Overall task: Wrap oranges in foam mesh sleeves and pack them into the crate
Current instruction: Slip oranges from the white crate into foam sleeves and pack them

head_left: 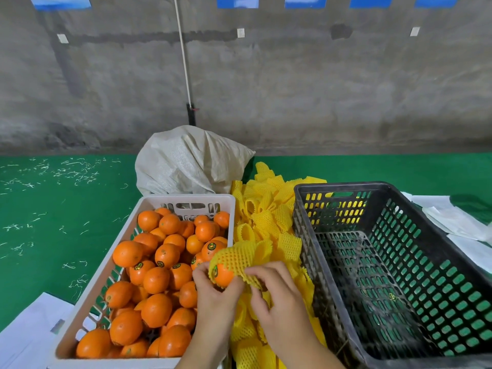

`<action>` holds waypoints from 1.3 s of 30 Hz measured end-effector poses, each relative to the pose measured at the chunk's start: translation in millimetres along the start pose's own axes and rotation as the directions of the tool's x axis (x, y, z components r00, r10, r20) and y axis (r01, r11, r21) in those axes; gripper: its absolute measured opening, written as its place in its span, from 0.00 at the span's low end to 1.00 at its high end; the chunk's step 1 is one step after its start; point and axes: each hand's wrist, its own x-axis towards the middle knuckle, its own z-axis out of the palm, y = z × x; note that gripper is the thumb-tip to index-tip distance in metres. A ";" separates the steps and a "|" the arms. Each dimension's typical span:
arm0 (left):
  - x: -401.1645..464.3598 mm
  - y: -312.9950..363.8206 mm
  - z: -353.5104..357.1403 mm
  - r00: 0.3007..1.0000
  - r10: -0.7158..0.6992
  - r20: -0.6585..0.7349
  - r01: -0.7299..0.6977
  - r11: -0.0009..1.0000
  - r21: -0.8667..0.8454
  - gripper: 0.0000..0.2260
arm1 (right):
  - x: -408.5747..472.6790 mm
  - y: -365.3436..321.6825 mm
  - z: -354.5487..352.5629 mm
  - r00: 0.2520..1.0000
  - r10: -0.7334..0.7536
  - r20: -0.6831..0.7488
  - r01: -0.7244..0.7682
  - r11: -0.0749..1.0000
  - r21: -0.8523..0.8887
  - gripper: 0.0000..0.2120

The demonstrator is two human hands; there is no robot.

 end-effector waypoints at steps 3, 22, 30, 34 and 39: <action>-6.6 6.8 3.7 0.991 0.000 0.132 0.008 0.998 -0.061 0.29 | 3.7 5.7 0.9 0.990 0.134 -0.032 -0.131 0.988 0.084 0.29; -5.0 12.7 -9.0 0.946 0.144 0.289 -0.124 0.988 -0.088 0.29 | -5.4 -2.0 13.0 0.989 0.046 -0.141 -0.048 0.999 -0.013 0.18; -0.4 8.9 -5.1 0.870 0.364 0.333 -0.452 0.858 0.243 0.32 | -0.4 -13.8 -7.2 0.792 0.563 0.239 -0.549 0.483 0.682 0.43; 2.3 12.5 -1.9 0.790 0.419 0.448 -0.591 0.714 0.374 0.29 | 15.2 -14.2 -18.6 0.760 0.597 0.257 -0.540 0.359 0.762 0.40; -3.3 8.0 17.0 0.794 0.410 0.449 -0.571 0.758 0.317 0.17 | 24.6 9.7 -44.2 0.741 0.669 0.056 -0.501 0.495 0.710 0.38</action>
